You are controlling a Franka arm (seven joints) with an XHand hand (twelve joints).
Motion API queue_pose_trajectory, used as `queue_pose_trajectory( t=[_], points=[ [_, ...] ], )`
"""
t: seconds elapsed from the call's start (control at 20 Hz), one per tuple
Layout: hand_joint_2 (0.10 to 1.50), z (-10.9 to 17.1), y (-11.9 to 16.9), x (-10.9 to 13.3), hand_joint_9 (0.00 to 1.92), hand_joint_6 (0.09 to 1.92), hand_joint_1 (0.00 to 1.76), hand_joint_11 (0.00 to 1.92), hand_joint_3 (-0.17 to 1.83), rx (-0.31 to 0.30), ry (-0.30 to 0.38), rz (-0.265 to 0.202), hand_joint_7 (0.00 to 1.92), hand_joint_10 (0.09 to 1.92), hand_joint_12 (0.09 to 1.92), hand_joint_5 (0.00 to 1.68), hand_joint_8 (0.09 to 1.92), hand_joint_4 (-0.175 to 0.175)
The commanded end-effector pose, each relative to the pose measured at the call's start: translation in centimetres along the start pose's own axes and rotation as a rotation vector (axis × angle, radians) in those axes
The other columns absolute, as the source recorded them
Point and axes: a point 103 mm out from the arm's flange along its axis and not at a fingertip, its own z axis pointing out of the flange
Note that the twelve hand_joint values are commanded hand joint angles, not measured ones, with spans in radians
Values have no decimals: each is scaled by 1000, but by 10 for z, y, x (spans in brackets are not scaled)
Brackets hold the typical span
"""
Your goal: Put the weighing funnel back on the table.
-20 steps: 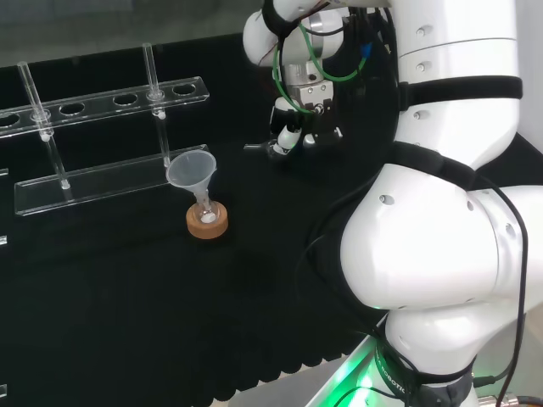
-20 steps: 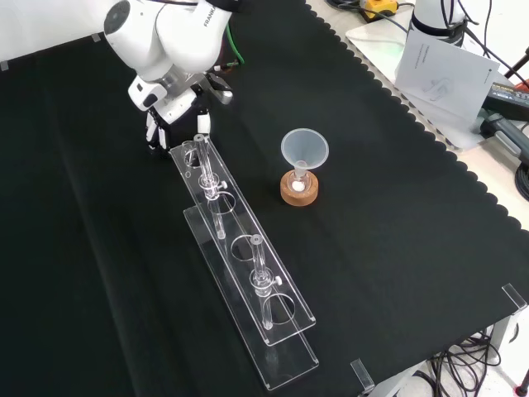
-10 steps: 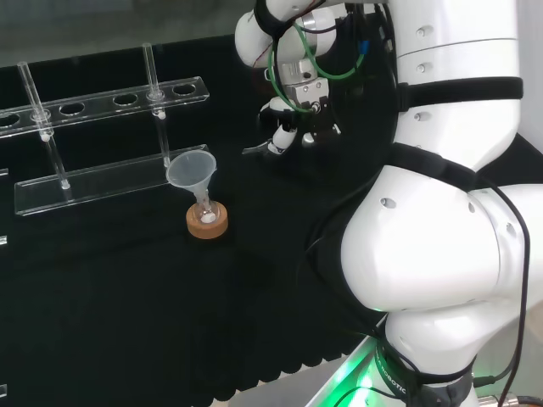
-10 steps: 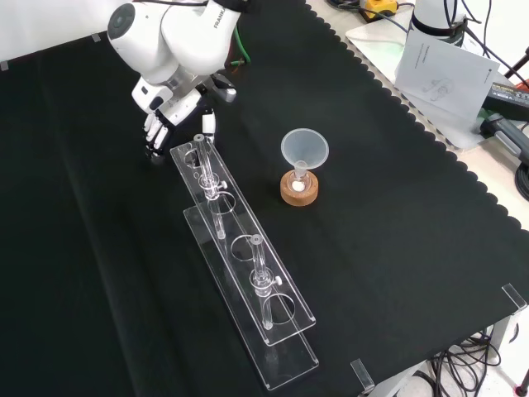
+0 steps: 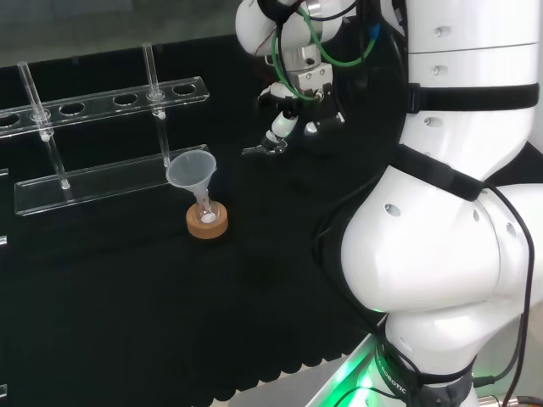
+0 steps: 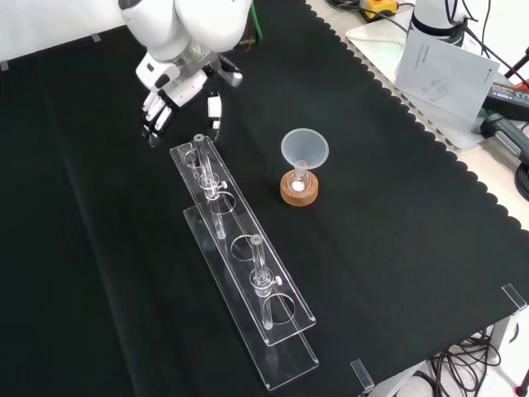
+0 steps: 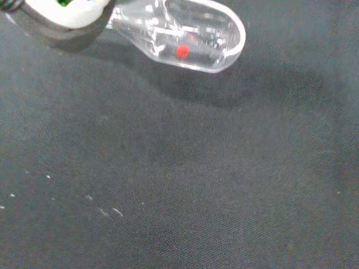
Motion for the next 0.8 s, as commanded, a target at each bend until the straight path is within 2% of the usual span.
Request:
queue_pose_trajectory(
  t=[0.05,0.35,0.8],
  points=[
    [683,-30,-34,4,410,109,761,312,248,-40,-21,25,155,635,1353,300,644,3],
    [682,-52,-66,14,430,99,758,322,255,-61,-54,55,178,640,1367,312,645,-1],
    [680,-74,-104,38,452,87,751,328,267,-85,-86,66,186,638,1378,317,639,-6]
  ],
)
